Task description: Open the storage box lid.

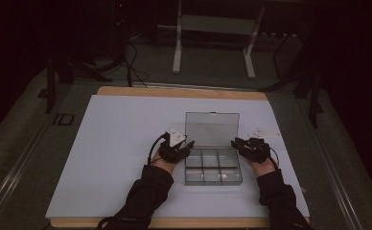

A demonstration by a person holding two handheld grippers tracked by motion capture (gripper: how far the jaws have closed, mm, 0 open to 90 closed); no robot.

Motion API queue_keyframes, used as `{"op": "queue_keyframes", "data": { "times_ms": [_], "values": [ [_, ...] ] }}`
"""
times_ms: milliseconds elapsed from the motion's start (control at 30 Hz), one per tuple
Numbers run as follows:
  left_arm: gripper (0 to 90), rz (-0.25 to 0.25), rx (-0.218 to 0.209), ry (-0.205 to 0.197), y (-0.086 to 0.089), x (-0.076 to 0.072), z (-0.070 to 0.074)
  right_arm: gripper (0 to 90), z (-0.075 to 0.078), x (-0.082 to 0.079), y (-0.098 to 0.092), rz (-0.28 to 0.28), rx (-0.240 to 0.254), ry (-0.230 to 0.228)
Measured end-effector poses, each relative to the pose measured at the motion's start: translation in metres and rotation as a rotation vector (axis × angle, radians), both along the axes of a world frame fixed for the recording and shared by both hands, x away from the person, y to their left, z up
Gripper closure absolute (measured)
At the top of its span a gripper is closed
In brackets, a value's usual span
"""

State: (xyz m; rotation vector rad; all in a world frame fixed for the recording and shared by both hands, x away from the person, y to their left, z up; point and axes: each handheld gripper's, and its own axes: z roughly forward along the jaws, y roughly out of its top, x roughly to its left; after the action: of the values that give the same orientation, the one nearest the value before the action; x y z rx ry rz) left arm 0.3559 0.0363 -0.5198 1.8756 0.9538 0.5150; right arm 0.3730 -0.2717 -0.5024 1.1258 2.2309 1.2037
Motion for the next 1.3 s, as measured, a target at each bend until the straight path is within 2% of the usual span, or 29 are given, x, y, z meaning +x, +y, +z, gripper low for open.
{"op": "queue_keyframes", "data": {
  "times_ms": [67, 267, 500, 600, 667, 700, 767, 1000, 1133, 1200, 1300],
  "values": [
    [61.4, -0.001, -0.011, 0.013, 0.0, 0.001, 0.0, 71.6, 0.0, 0.001, 0.0, -0.006, 0.007, 0.009],
    [58.3, 0.013, -0.007, 0.033, -0.002, 0.003, 0.001, 70.6, 0.0, 0.002, 0.001, -0.021, 0.009, 0.028],
    [55.6, 0.02, -0.032, 0.096, 0.001, 0.009, 0.002, 68.2, 0.001, 0.006, 0.001, -0.035, 0.008, 0.06],
    [52.4, 0.039, -0.049, 0.132, 0.003, 0.012, 0.002, 69.4, 0.001, 0.006, 0.001, -0.041, 0.0, 0.057],
    [54.3, 0.022, -0.02, 0.119, 0.001, 0.012, 0.001, 70.1, 0.0, 0.006, 0.002, -0.038, -0.001, 0.058],
    [55.6, 0.021, -0.022, 0.115, 0.001, 0.012, 0.0, 70.1, -0.001, 0.007, 0.003, -0.034, -0.013, 0.064],
    [55.6, 0.02, -0.023, 0.129, 0.002, 0.013, 0.001, 70.1, -0.002, 0.006, 0.005, -0.039, -0.01, 0.061],
    [52.5, 0.018, -0.048, 0.138, 0.005, 0.015, -0.001, 69.0, -0.001, 0.009, 0.006, -0.033, -0.016, 0.073],
    [51.0, 0.006, -0.03, 0.124, 0.005, 0.013, 0.001, 66.7, 0.001, 0.008, 0.008, -0.02, -0.032, 0.069],
    [49.0, -0.001, -0.036, 0.121, 0.005, 0.013, 0.002, 65.4, 0.001, 0.008, 0.009, -0.015, -0.045, 0.061],
    [45.4, -0.033, -0.033, 0.114, 0.004, 0.012, 0.005, 64.0, 0.003, 0.008, 0.011, -0.007, -0.057, 0.049]
  ]
}}
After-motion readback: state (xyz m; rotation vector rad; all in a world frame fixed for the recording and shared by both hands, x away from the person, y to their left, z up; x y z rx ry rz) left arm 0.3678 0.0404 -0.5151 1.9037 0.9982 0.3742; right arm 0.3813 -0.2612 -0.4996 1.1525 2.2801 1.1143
